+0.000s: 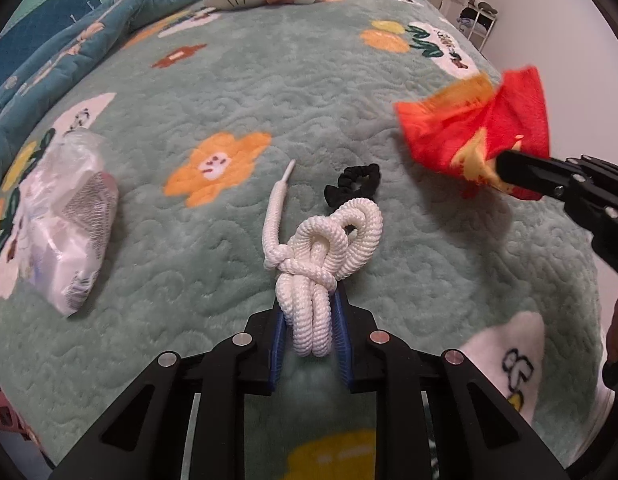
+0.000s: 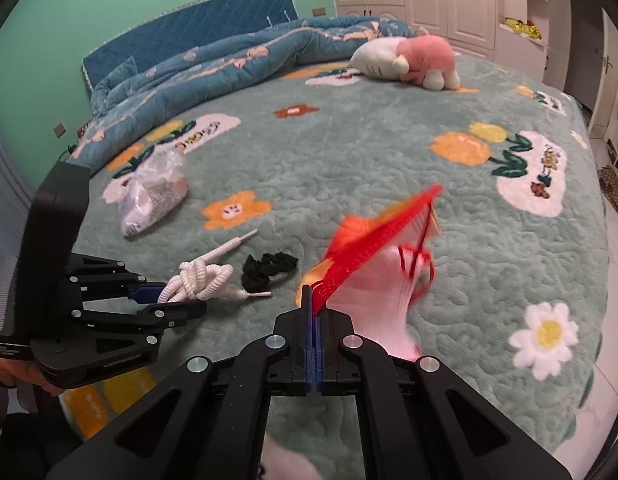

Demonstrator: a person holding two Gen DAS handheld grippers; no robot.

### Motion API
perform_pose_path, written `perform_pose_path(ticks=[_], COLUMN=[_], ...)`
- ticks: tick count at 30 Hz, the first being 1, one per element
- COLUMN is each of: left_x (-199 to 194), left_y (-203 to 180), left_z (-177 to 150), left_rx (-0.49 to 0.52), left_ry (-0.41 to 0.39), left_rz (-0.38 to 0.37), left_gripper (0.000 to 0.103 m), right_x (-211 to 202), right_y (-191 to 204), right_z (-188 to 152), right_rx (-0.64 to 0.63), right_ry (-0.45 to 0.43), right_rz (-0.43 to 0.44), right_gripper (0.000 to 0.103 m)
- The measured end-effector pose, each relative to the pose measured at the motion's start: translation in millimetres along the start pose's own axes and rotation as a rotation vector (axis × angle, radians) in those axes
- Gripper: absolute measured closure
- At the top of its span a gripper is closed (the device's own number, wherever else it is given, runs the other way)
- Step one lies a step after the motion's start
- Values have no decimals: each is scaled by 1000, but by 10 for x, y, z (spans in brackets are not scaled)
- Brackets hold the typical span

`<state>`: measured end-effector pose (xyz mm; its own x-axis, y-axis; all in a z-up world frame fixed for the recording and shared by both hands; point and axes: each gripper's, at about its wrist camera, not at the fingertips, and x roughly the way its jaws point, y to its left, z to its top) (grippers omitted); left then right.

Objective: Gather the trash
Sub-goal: 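Grasp the white coiled cable with the left tool while the right tool grasps the red mask, then carry the white cable and red mask over the orange bucket with both tools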

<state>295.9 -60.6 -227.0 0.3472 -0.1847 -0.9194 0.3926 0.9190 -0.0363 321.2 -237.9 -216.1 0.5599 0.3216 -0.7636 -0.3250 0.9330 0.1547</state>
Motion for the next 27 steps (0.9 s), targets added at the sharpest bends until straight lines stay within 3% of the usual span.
perform_pose_path(ticks=[16, 27], left_x=[-852, -1470], left_y=[-242, -801], left_z=[-371, -580], left_rx=[-3, 103], left_ry=[-100, -202], left_rz=[44, 34], left_gripper=[80, 80], right_x=[-975, -1909], right_y=[379, 503], right_z=[-197, -548], right_rx=[-36, -16], right_ry=[-99, -204], right_rz=[41, 30], right_gripper=[102, 102])
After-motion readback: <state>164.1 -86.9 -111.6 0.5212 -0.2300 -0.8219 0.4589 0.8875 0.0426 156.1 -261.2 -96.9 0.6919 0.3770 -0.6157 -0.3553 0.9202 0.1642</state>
